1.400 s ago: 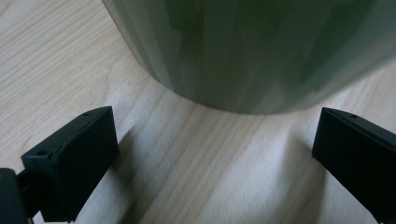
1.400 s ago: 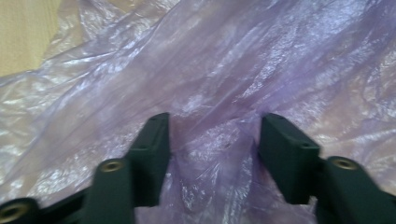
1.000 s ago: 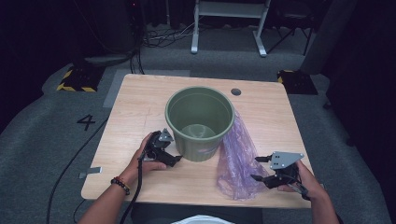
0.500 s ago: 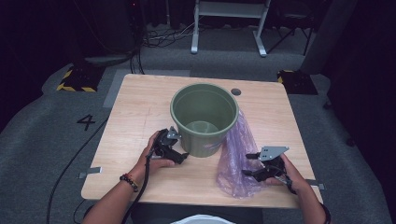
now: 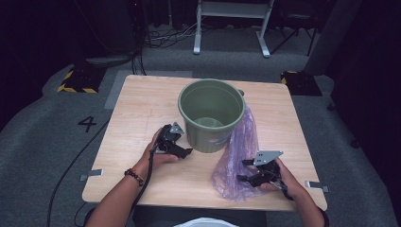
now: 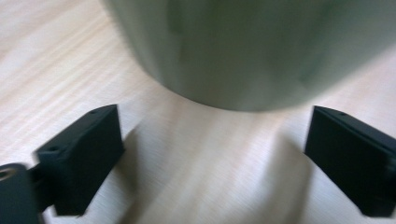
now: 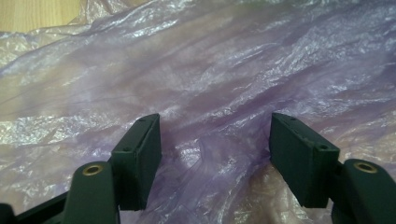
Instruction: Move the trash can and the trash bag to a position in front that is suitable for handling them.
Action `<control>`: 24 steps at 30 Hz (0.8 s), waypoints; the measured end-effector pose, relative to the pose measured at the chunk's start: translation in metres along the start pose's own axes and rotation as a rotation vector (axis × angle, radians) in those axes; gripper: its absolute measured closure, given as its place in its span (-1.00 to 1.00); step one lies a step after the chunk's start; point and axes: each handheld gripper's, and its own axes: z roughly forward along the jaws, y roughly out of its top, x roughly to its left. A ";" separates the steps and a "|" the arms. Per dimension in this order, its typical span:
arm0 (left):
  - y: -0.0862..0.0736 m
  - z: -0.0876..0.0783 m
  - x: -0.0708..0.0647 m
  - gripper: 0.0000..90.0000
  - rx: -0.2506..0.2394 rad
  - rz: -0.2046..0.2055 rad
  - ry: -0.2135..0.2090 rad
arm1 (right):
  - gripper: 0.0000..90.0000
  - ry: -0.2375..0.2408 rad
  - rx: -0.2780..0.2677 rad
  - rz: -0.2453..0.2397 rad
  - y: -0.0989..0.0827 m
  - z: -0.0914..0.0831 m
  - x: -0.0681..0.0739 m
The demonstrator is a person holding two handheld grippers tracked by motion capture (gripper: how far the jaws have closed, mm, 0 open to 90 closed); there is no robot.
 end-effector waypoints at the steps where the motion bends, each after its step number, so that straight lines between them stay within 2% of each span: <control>1: -0.002 -0.004 -0.002 -0.71 -0.002 0.005 -0.021 | -0.23 -0.002 -0.003 0.004 0.001 0.001 0.002; 2: -0.004 -0.007 -0.004 -0.59 0.004 0.010 -0.034 | -0.24 -0.004 -0.006 0.006 0.002 0.003 0.004; 4: -0.008 -0.015 -0.010 -0.67 0.010 0.032 -0.037 | -0.26 -0.019 -0.001 0.017 0.005 0.006 0.007; 7: -0.013 -0.027 -0.020 -0.66 -0.013 0.040 -0.069 | -0.30 -0.048 0.014 0.023 0.011 0.010 0.014; 9: -0.015 -0.034 -0.029 -0.65 -0.020 0.062 -0.083 | -0.32 -0.060 0.016 0.022 0.015 0.013 0.019; 13: -0.020 -0.042 -0.048 -0.65 -0.033 0.087 -0.131 | -0.35 -0.070 0.016 0.038 0.021 0.021 0.026; 17: -0.020 -0.043 -0.067 -0.65 -0.041 0.115 -0.173 | -0.37 -0.097 0.021 0.059 0.028 0.029 0.028; 20: -0.015 -0.038 -0.079 -0.65 -0.058 0.112 -0.210 | -0.36 -0.126 0.009 0.081 0.031 0.033 0.029; 24: -0.008 -0.025 -0.095 -0.62 -0.049 0.144 -0.211 | -0.37 -0.144 0.000 0.096 0.032 0.036 0.030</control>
